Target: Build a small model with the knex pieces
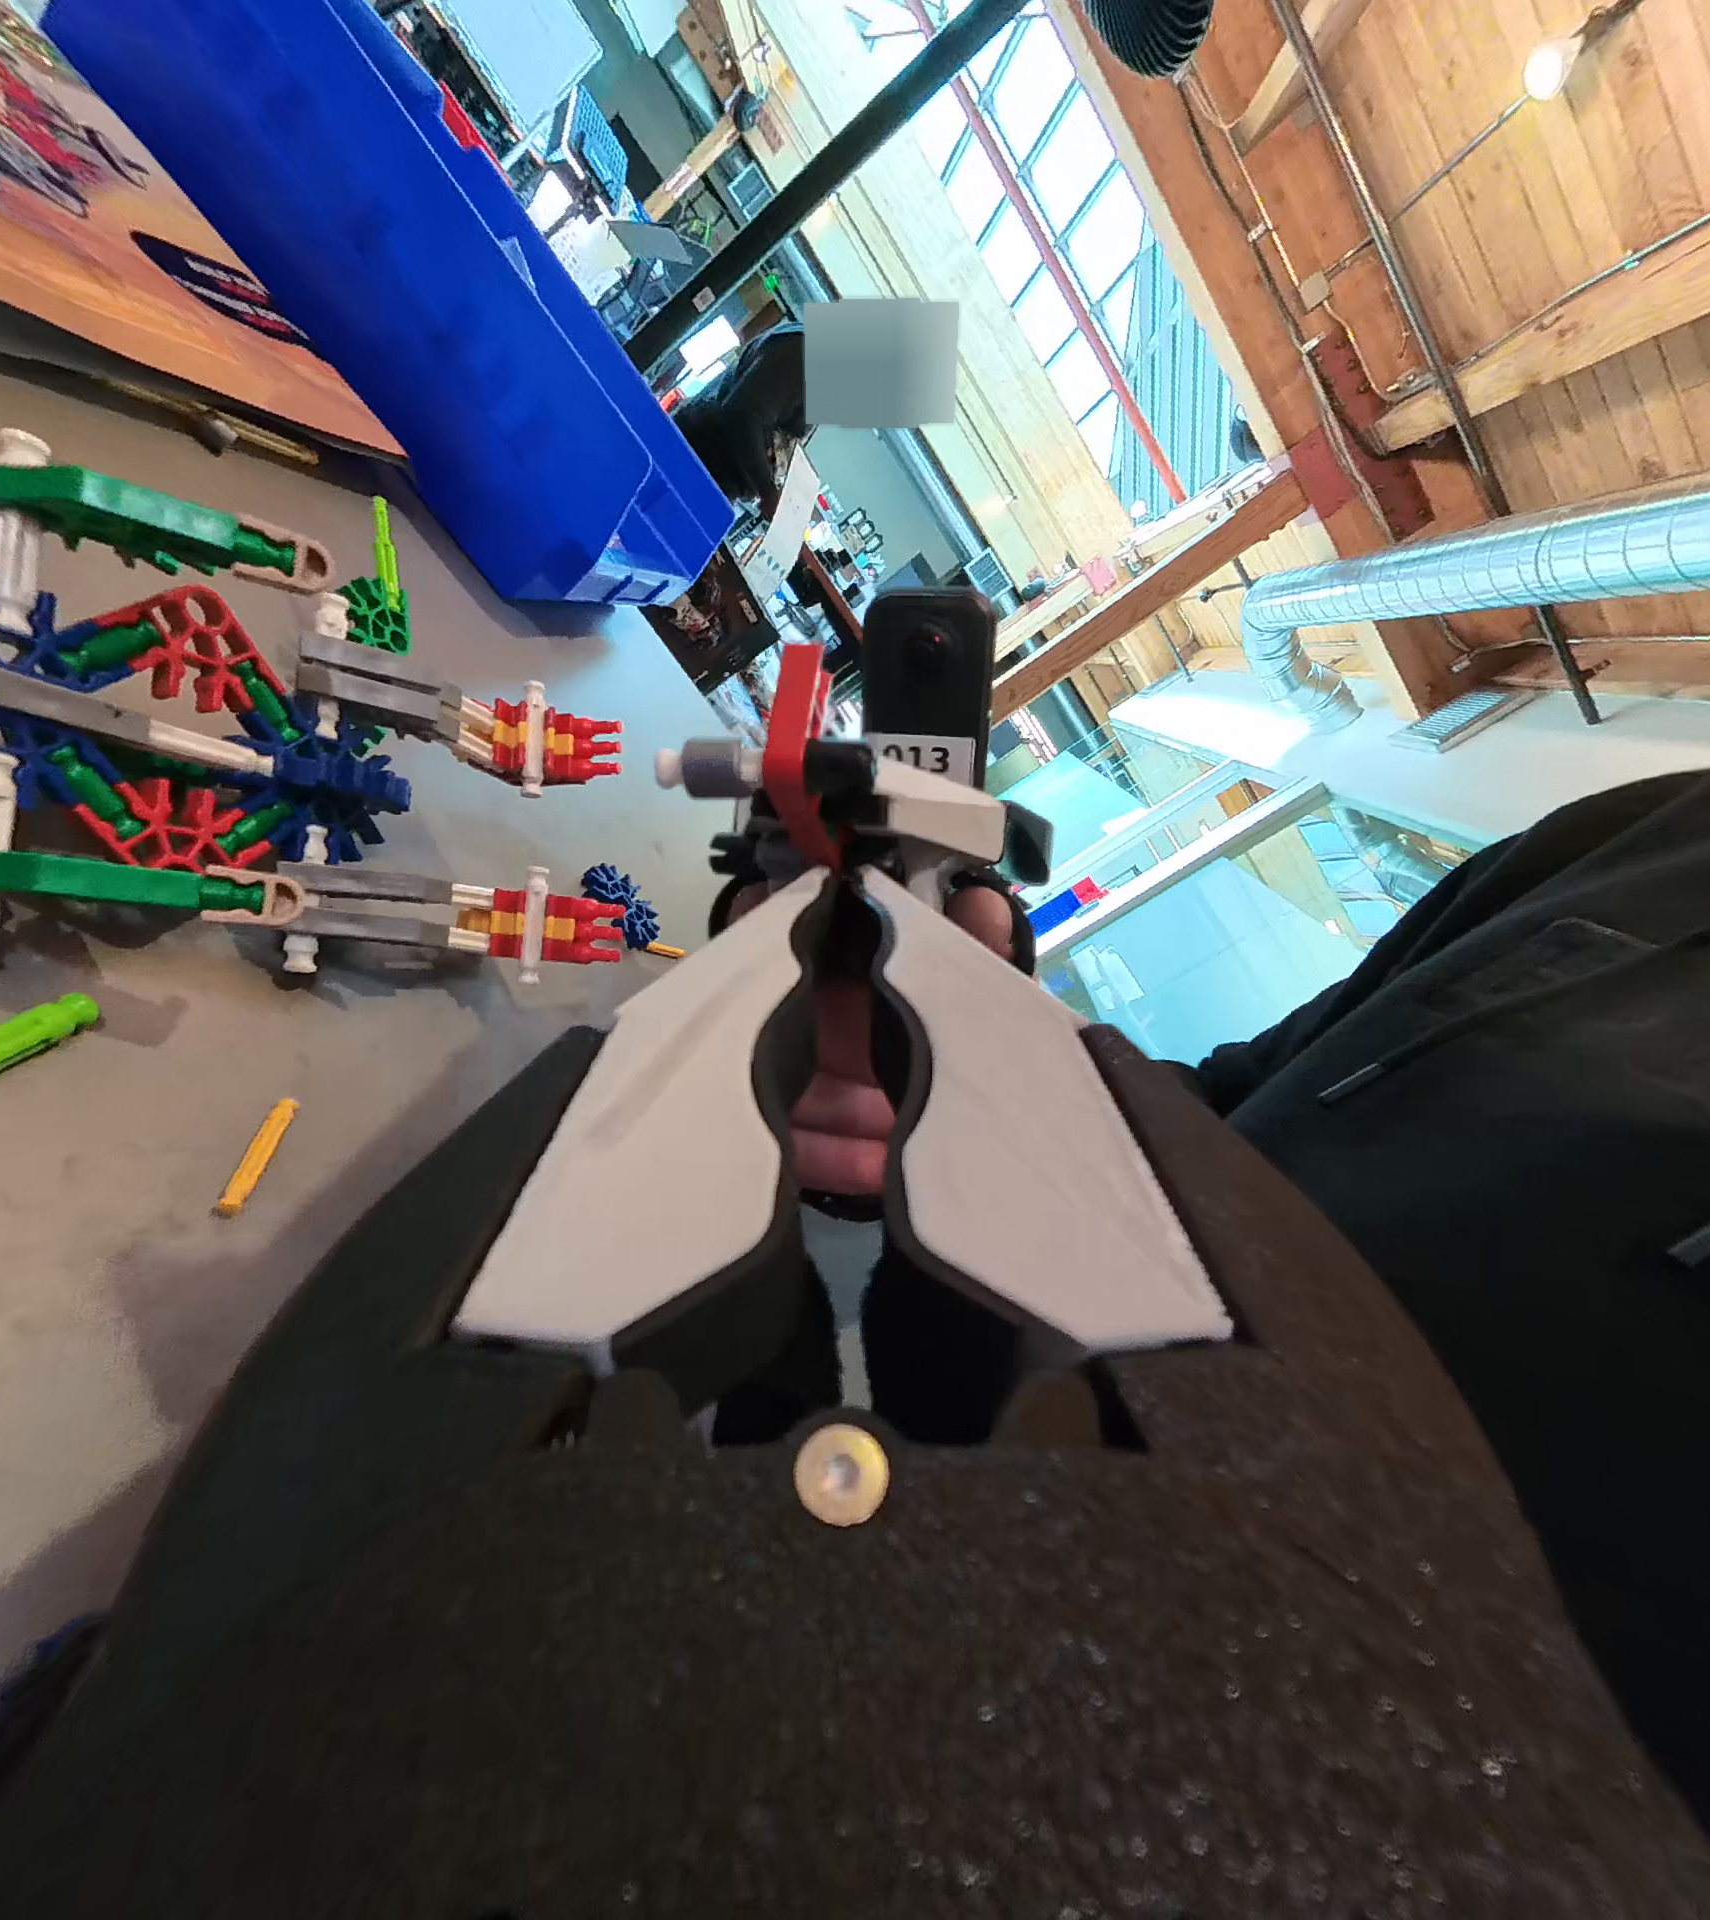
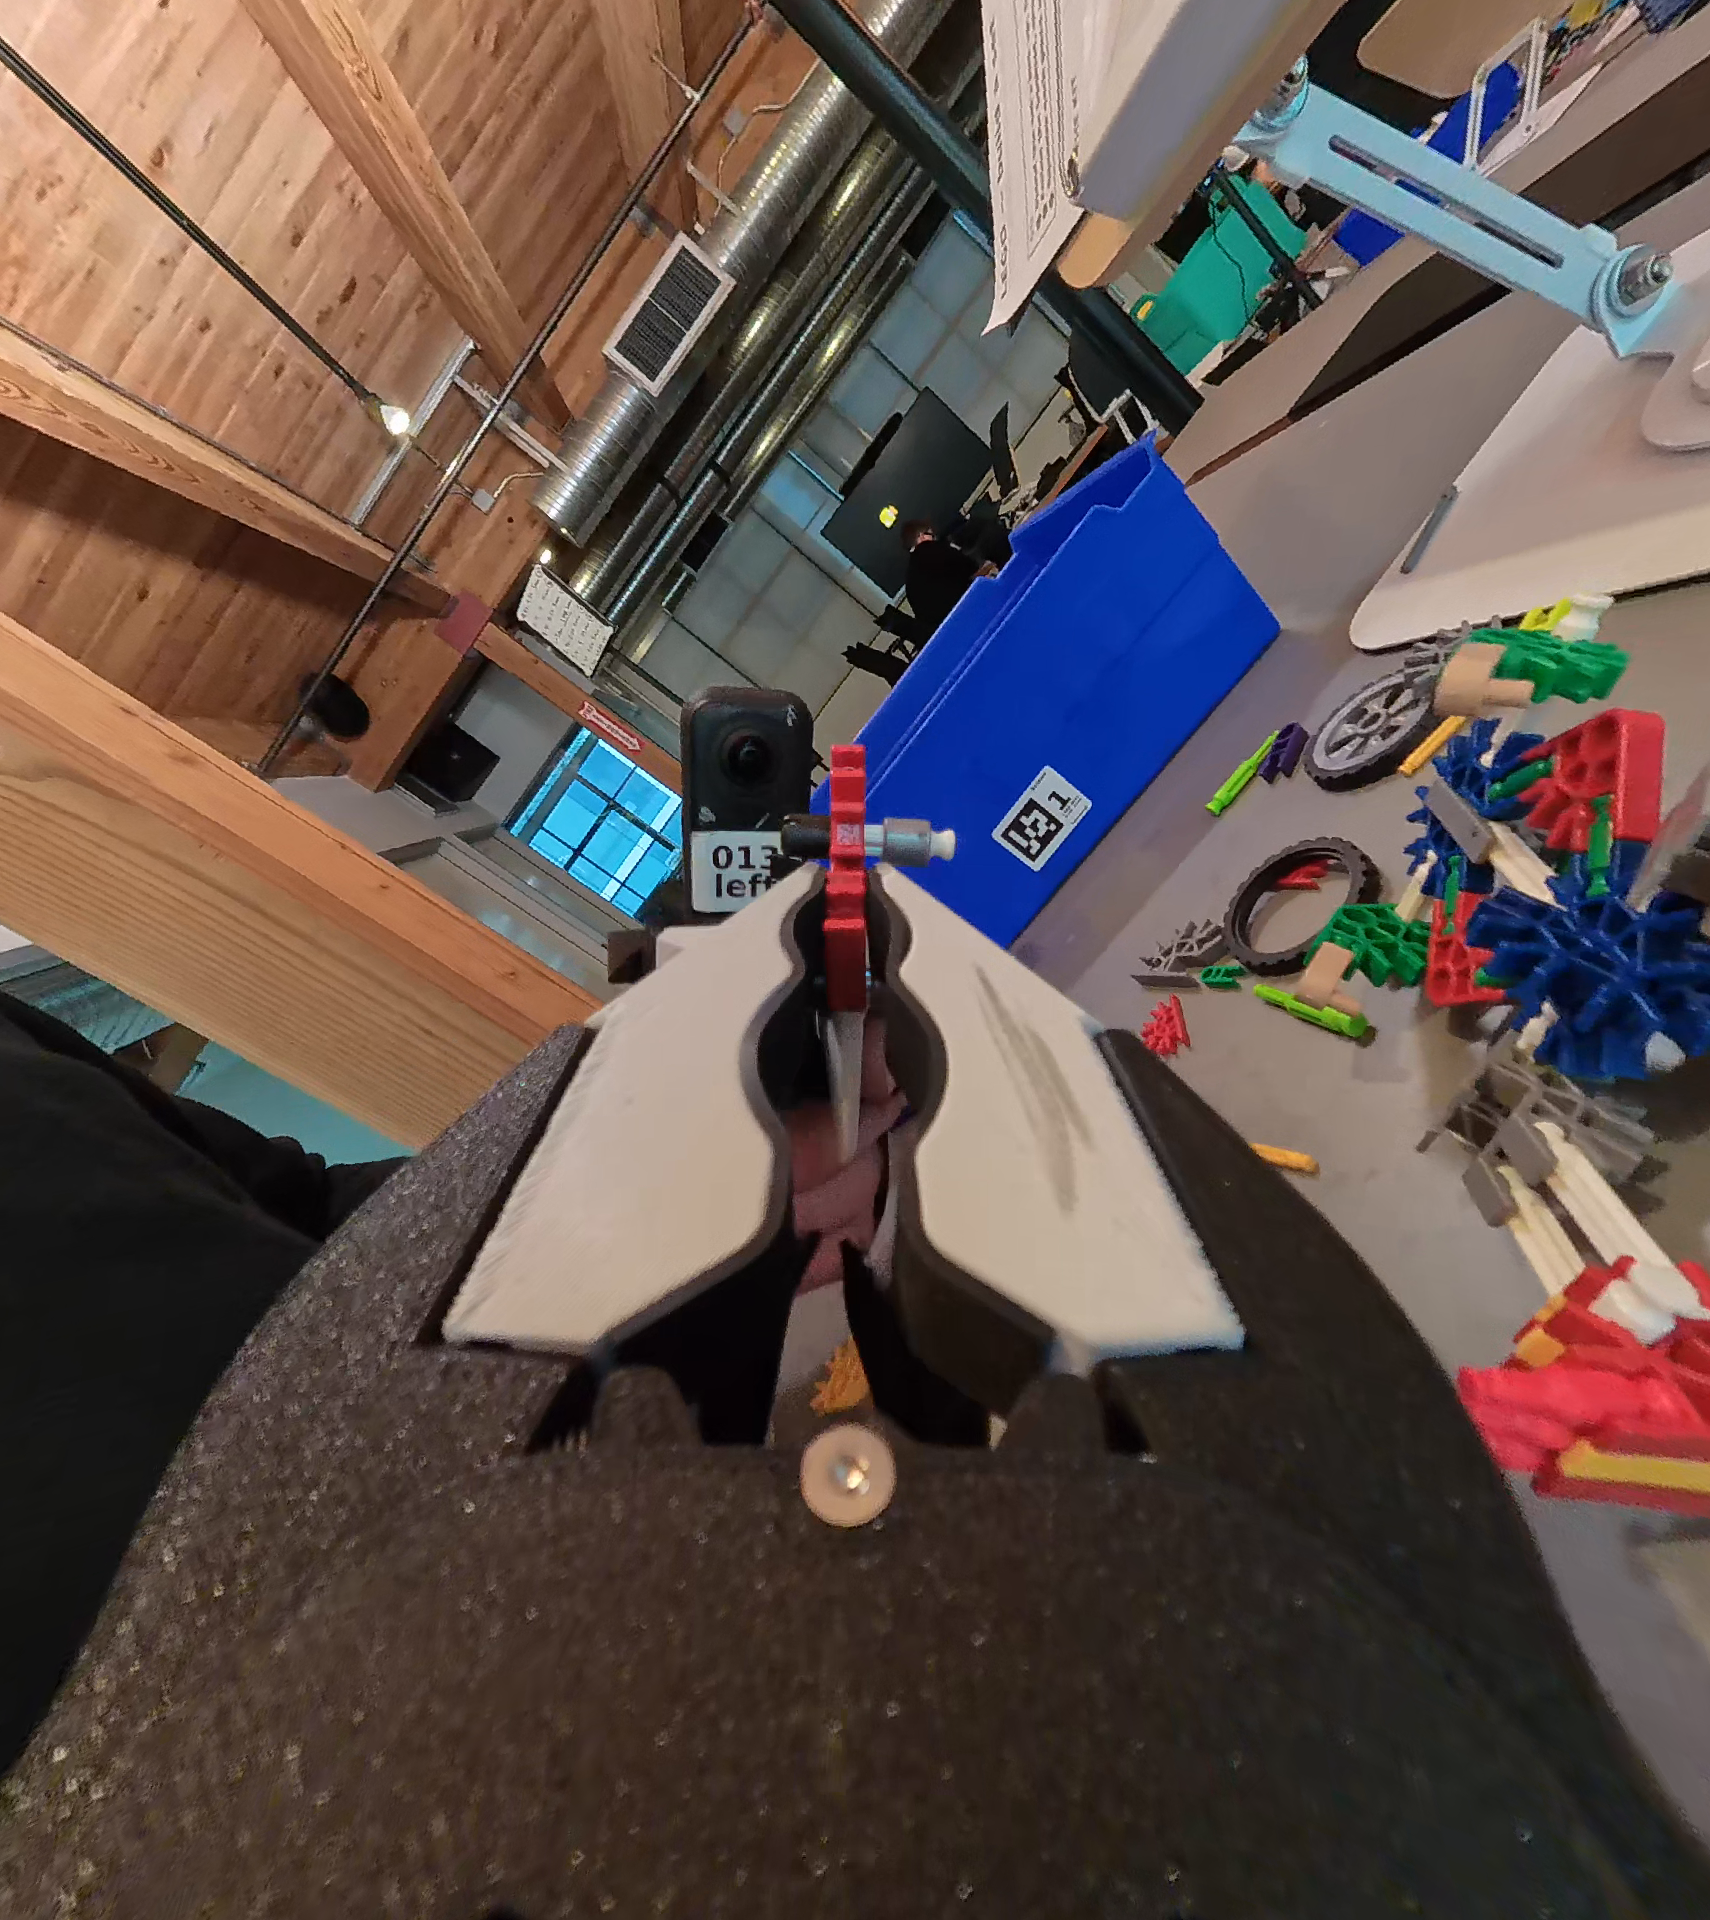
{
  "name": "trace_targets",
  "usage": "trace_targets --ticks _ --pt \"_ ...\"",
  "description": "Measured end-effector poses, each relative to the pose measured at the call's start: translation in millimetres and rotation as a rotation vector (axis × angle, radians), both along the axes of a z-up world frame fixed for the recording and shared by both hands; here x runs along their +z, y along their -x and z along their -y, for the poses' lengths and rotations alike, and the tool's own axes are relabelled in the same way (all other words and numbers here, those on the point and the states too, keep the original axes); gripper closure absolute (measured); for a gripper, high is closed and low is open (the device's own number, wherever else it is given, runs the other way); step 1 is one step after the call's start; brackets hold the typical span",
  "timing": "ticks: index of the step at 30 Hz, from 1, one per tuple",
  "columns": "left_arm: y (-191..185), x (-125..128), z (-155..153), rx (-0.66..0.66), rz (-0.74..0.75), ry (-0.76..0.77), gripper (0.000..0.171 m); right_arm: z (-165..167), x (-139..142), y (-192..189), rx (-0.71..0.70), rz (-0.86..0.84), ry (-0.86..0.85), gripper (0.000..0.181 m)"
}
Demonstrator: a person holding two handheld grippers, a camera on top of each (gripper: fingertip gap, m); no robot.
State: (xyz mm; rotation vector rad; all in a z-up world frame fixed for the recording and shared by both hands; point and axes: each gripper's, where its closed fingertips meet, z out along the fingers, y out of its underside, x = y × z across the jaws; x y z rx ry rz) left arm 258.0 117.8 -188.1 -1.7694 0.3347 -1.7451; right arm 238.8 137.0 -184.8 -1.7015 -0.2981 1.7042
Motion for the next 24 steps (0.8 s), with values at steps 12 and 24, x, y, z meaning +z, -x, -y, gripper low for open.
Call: trace_targets --ticks 12,24 --pt "1 -5 2 0.031 0.016 0.035 0.153 17 -11 -3 0.064 0.033 0.025 0.175" --pt "5 -7 -2 0.051 0.05 0.069 0.151 17 -17 -7 0.051 0.08 0.033 0.175"
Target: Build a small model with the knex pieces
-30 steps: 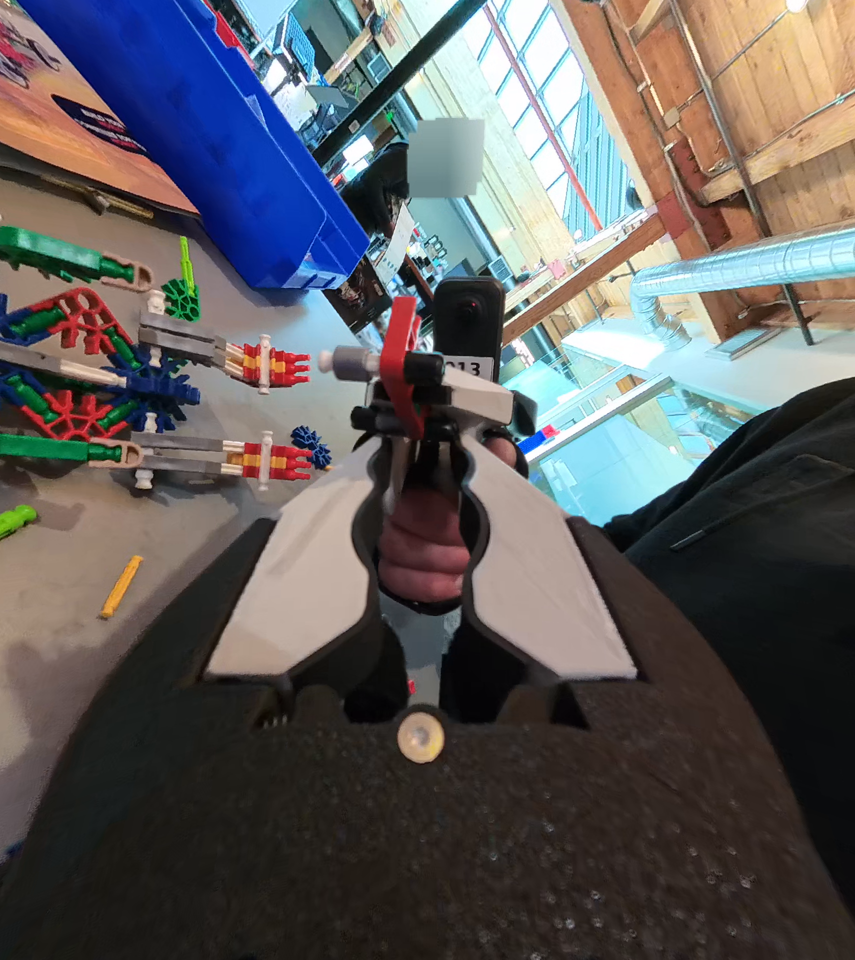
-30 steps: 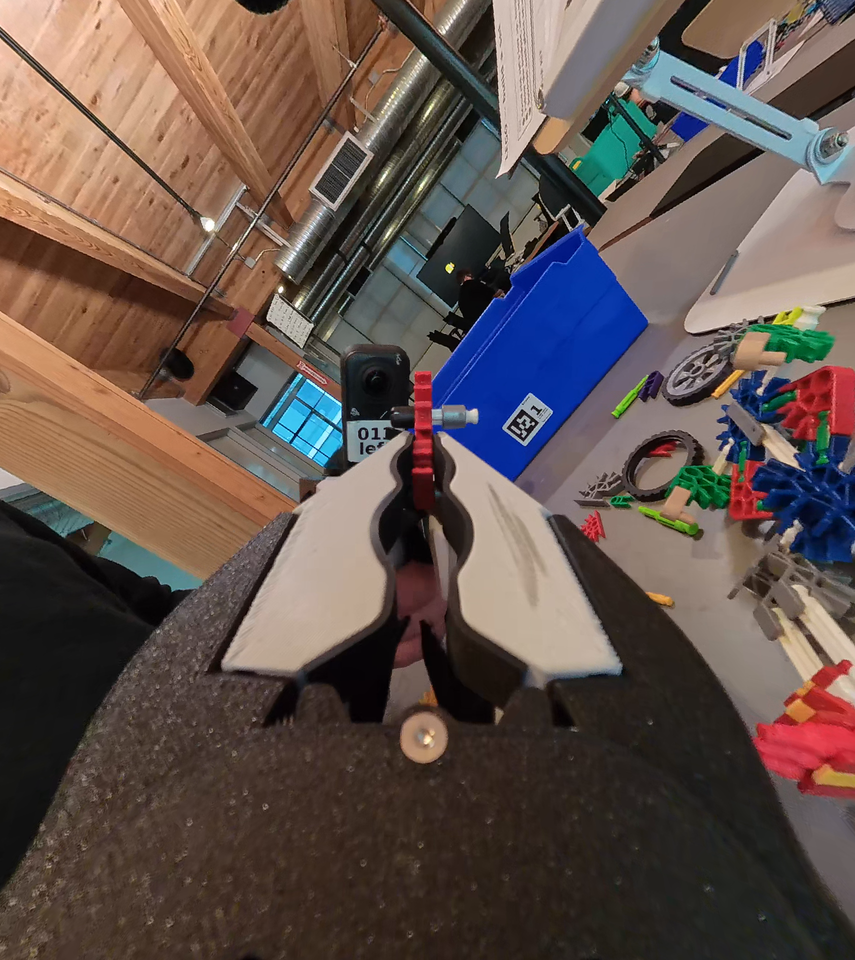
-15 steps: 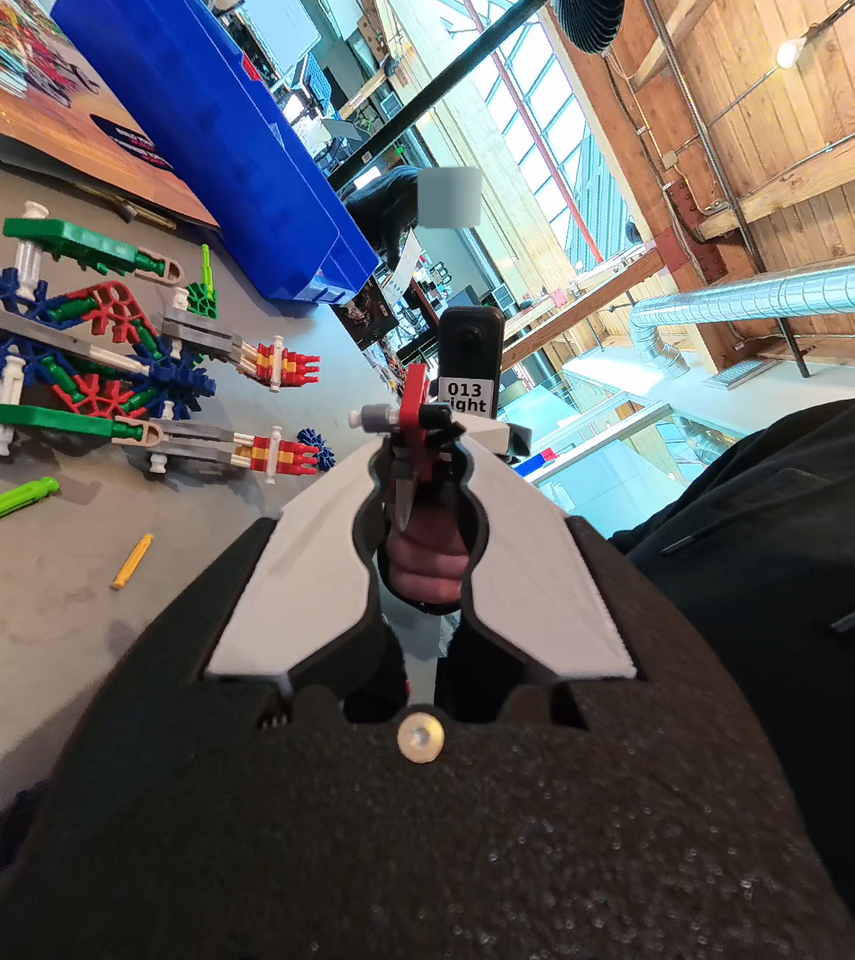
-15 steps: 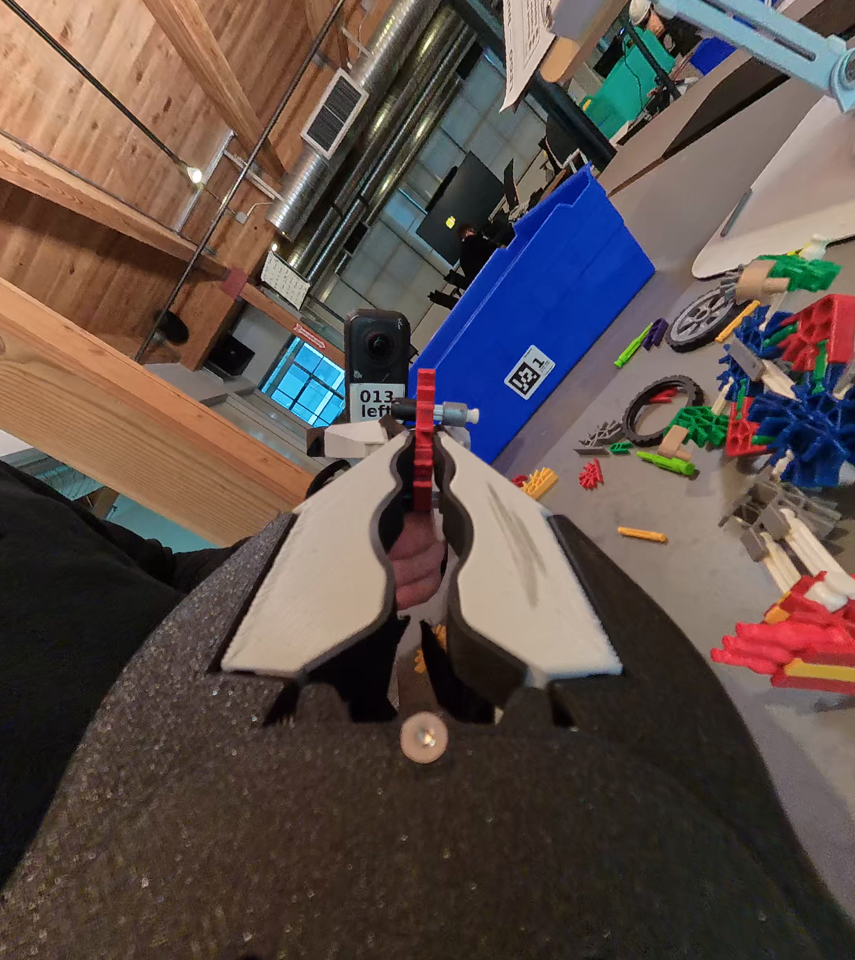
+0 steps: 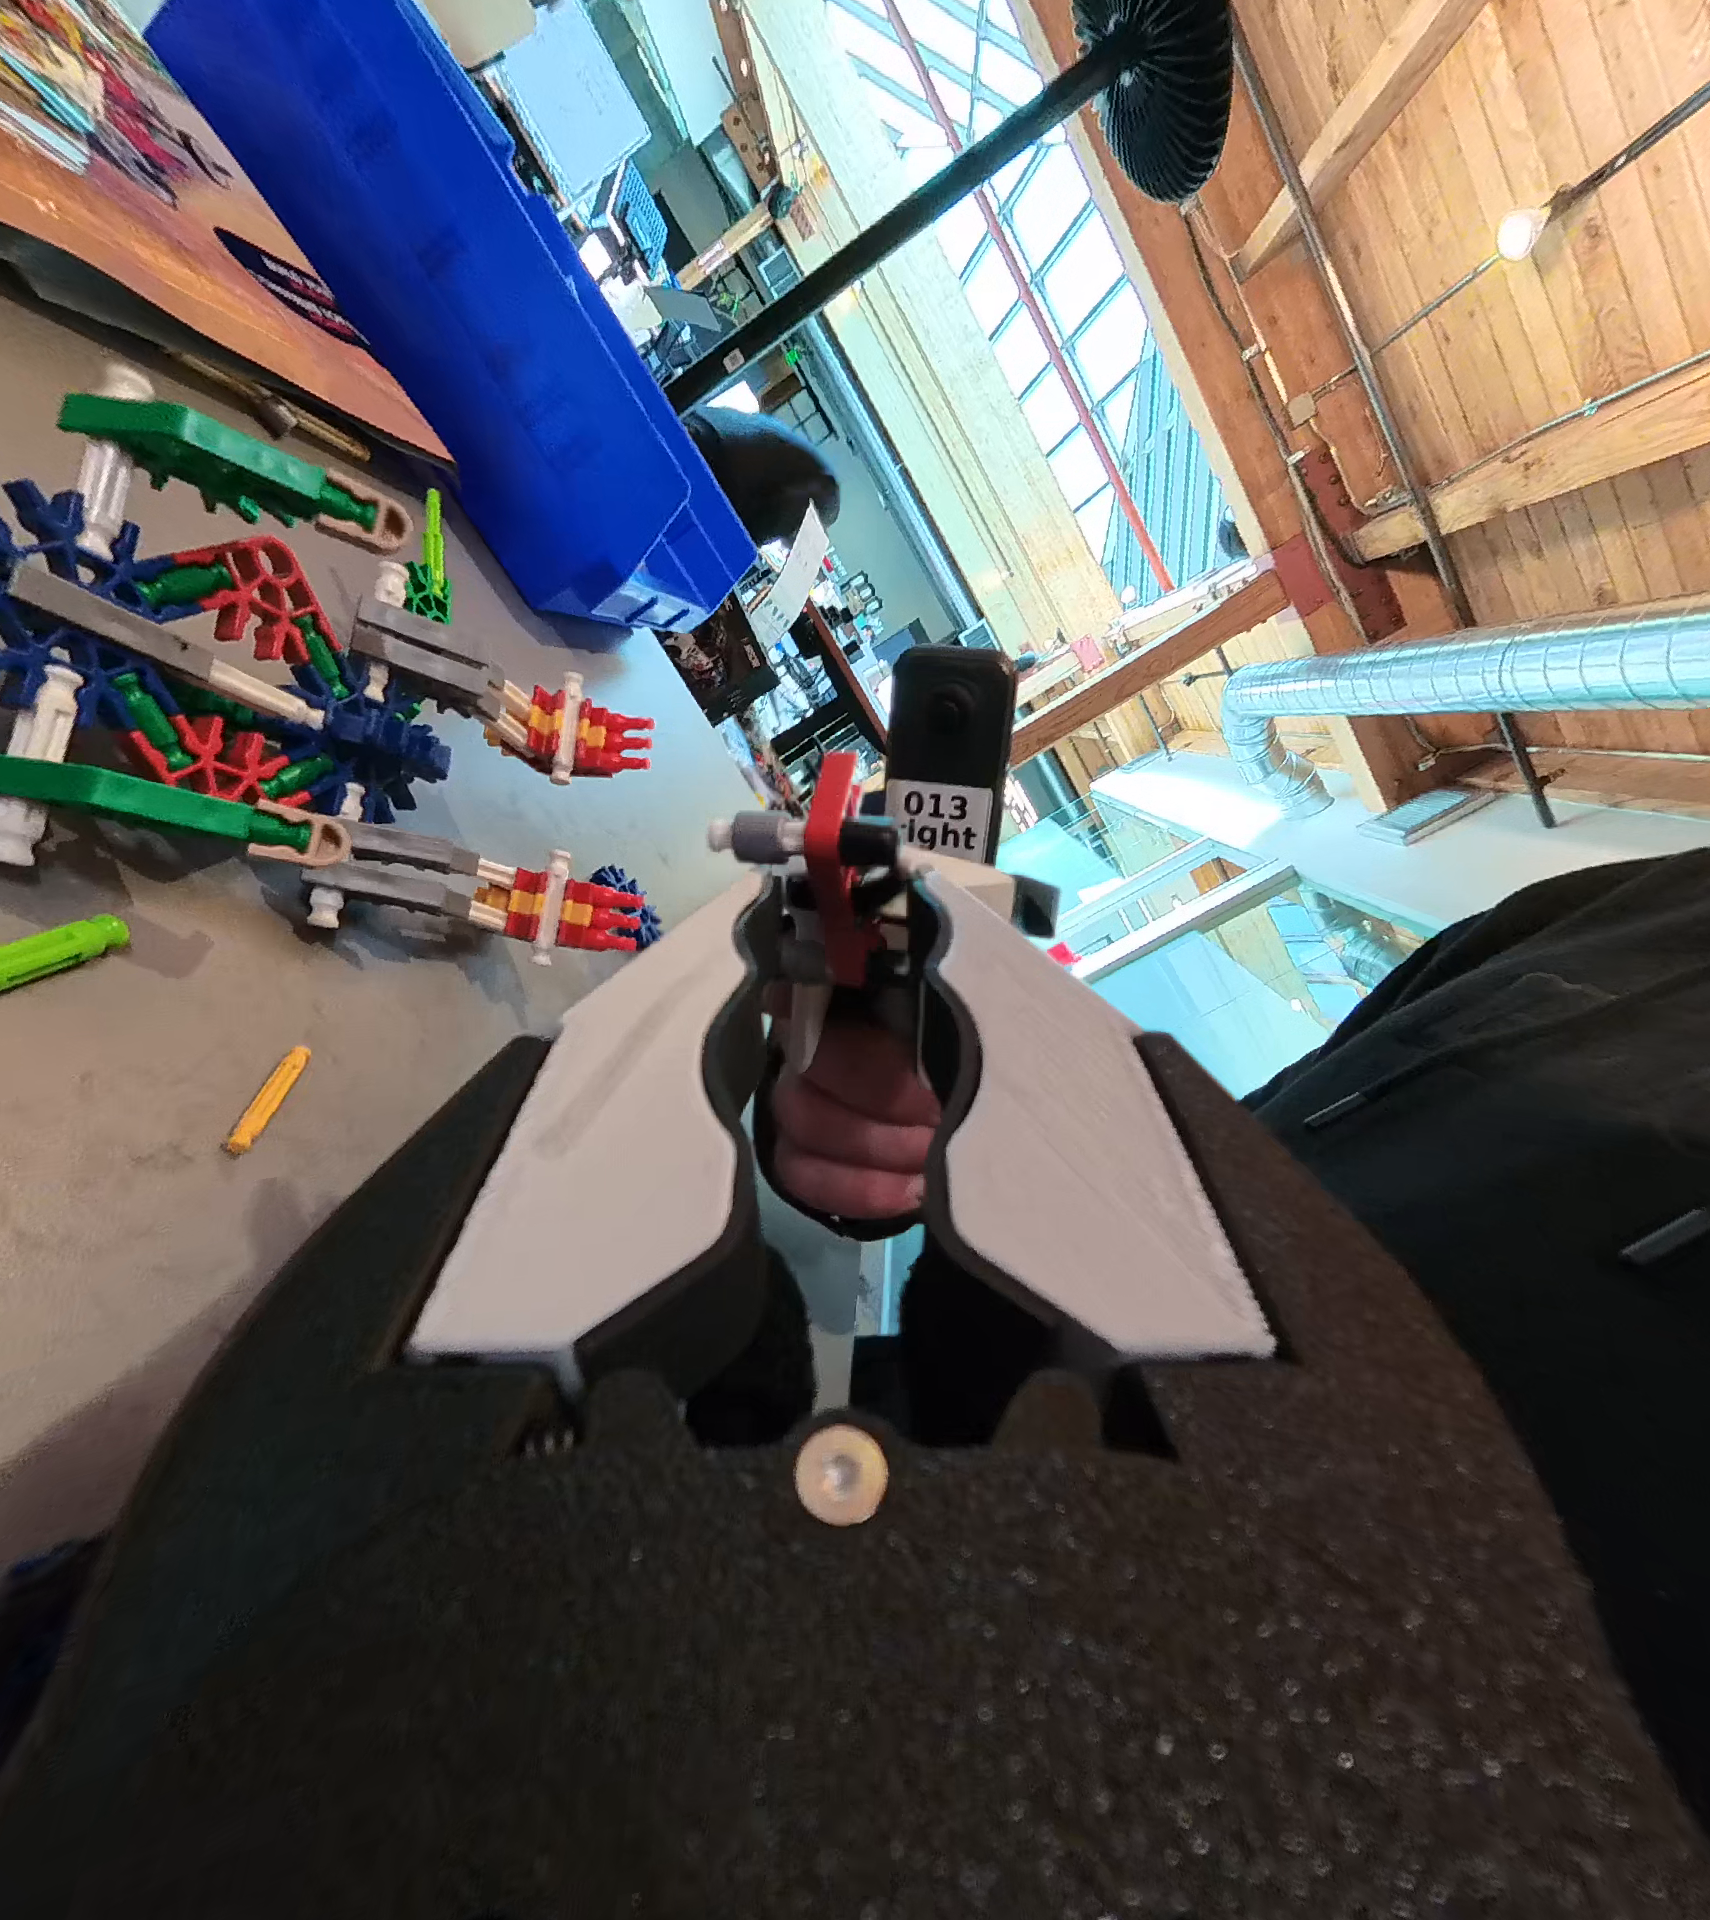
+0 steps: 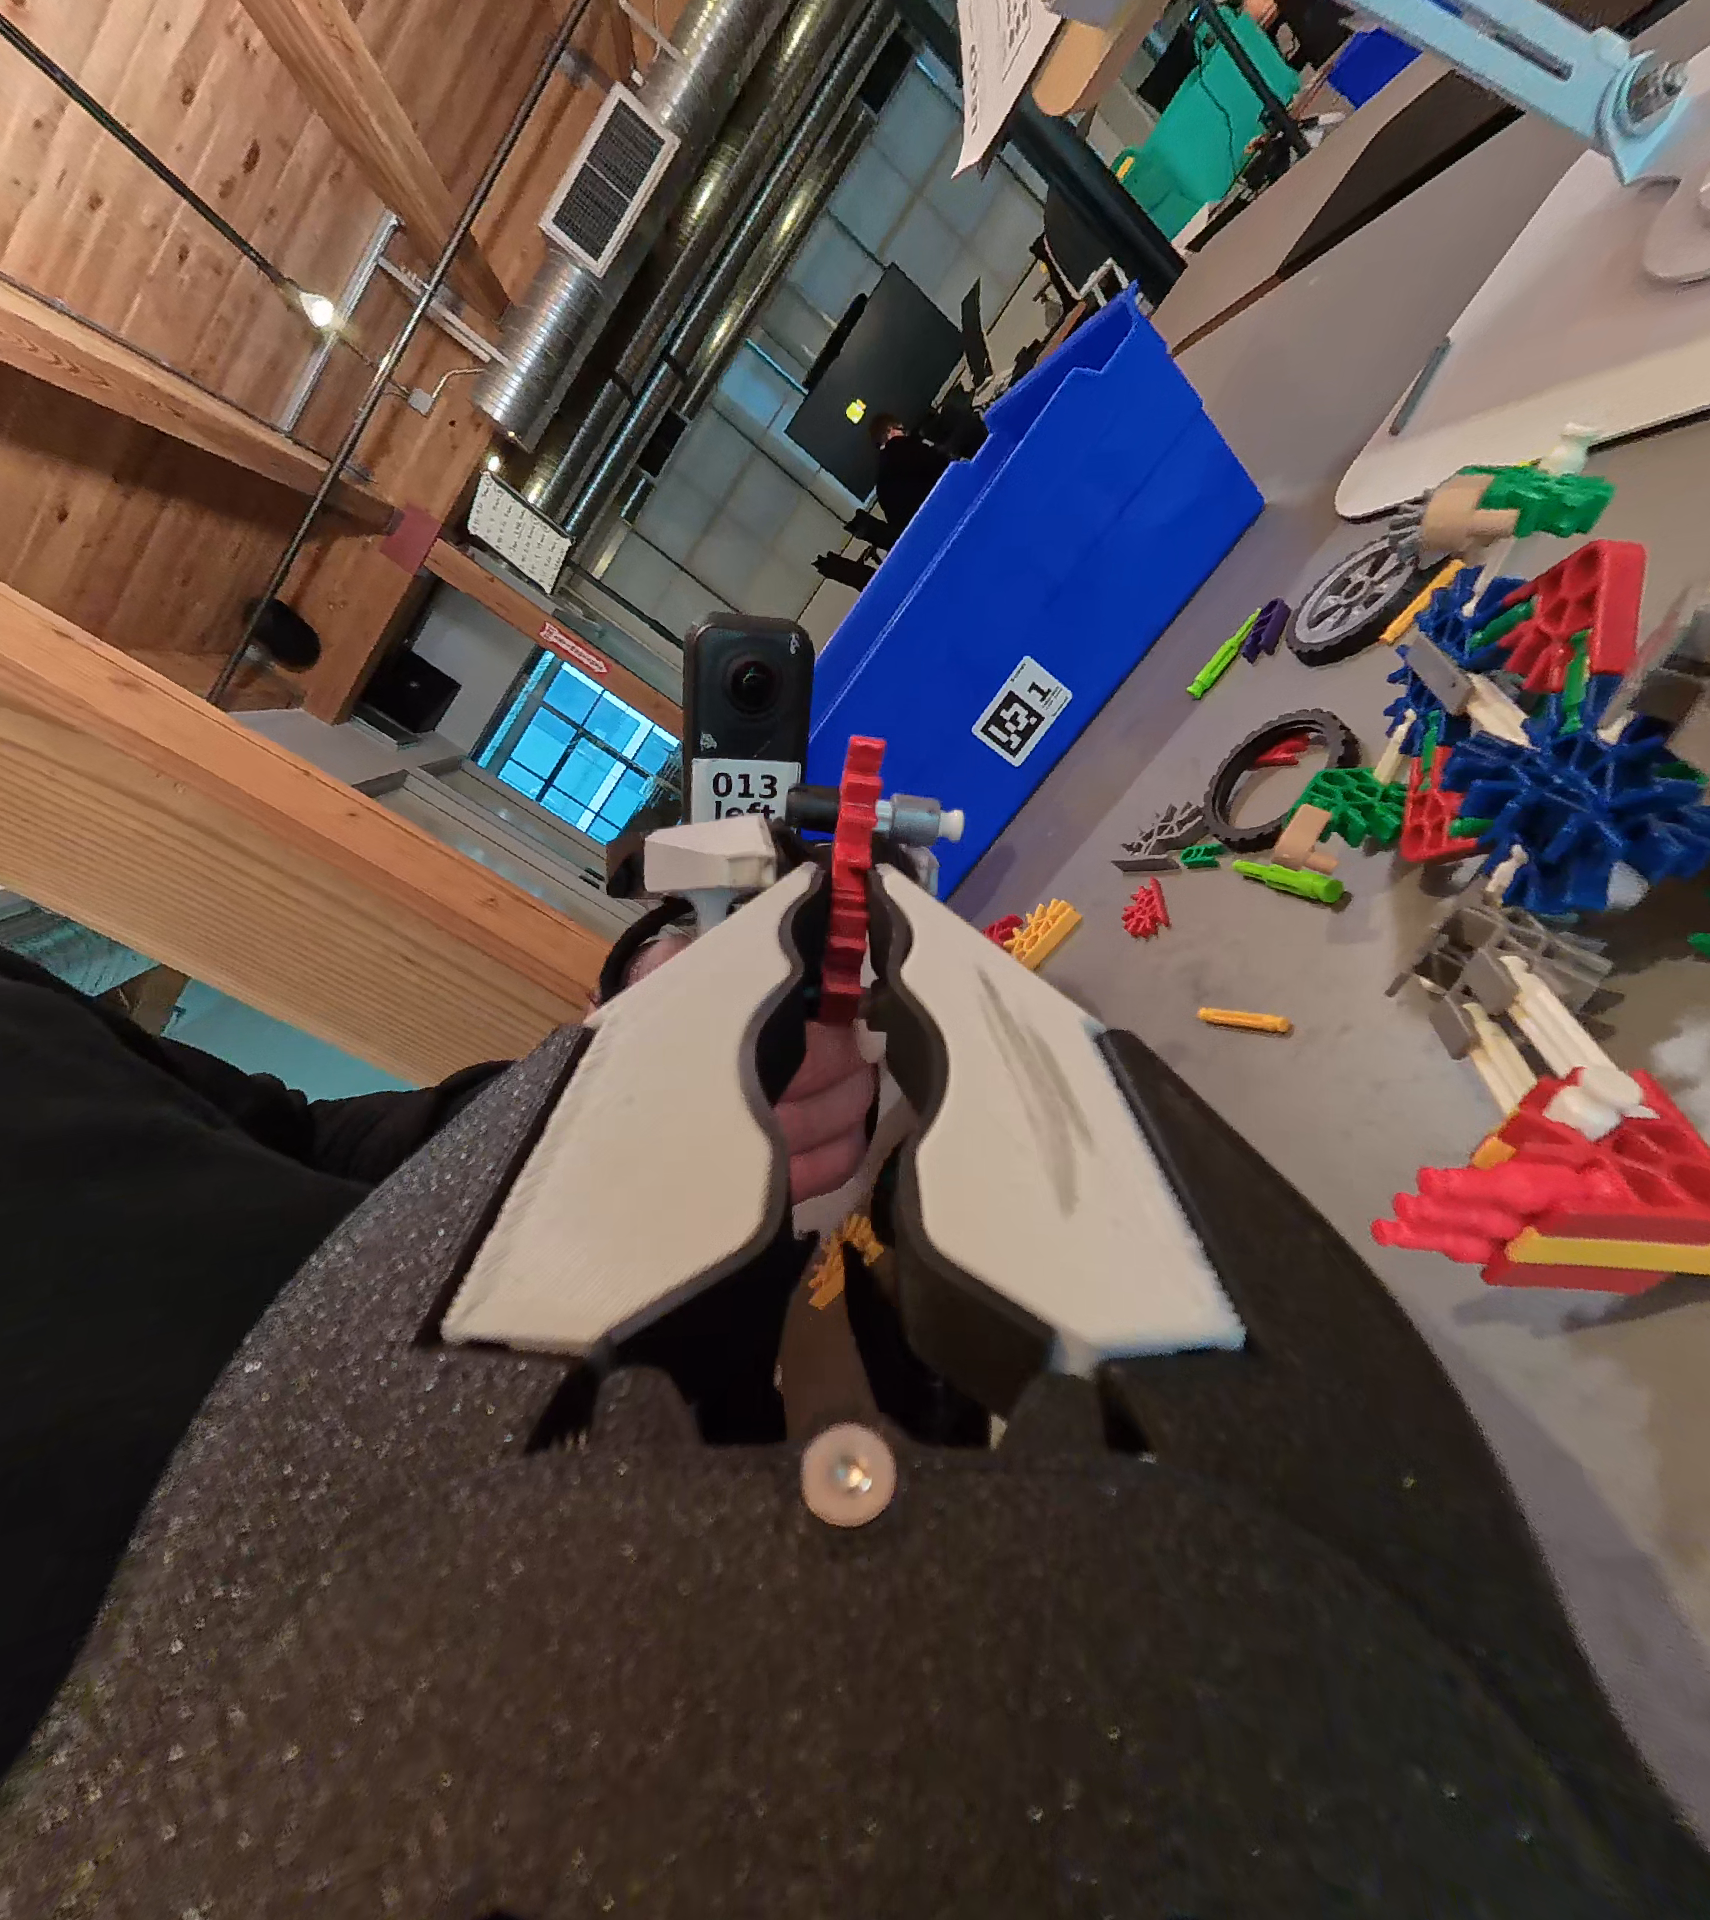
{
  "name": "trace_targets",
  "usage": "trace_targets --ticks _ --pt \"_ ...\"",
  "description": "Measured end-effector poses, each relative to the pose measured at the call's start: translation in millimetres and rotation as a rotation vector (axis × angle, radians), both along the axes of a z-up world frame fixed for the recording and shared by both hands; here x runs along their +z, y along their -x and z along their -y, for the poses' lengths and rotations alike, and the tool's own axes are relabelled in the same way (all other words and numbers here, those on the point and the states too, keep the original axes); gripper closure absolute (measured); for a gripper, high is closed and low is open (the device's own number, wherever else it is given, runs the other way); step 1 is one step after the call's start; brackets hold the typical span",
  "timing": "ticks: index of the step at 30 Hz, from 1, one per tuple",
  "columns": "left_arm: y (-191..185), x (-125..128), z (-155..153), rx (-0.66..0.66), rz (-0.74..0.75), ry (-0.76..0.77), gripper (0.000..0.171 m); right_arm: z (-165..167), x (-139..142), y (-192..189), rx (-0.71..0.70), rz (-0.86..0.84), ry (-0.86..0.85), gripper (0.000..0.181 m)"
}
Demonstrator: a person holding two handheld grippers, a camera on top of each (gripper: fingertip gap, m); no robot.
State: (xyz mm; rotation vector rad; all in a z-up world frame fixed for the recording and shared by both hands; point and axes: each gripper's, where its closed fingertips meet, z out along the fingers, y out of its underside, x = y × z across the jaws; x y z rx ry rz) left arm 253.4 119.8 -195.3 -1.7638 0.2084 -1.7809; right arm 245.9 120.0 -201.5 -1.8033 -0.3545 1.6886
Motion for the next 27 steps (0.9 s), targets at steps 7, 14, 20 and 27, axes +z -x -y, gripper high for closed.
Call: trace_targets --ticks 7,14,20,27 --pt "1 -1 3 -0.022 -0.001 0.018 0.155 11 -9 1 0.054 0.057 -0.015 0.175" --pt "-3 -16 5 -0.074 -0.086 0.062 0.157 17 -27 4 0.104 0.154 0.0 0.174" --pt "-8 2 8 -0.15 -0.207 -0.125 0.128 6 -16 -2 0.077 0.008 0.097 0.176" --pt "-8 -20 6 -0.052 -0.653 -0.47 0.119 -9 -6 -6 0.005 -0.104 0.159 0.175"
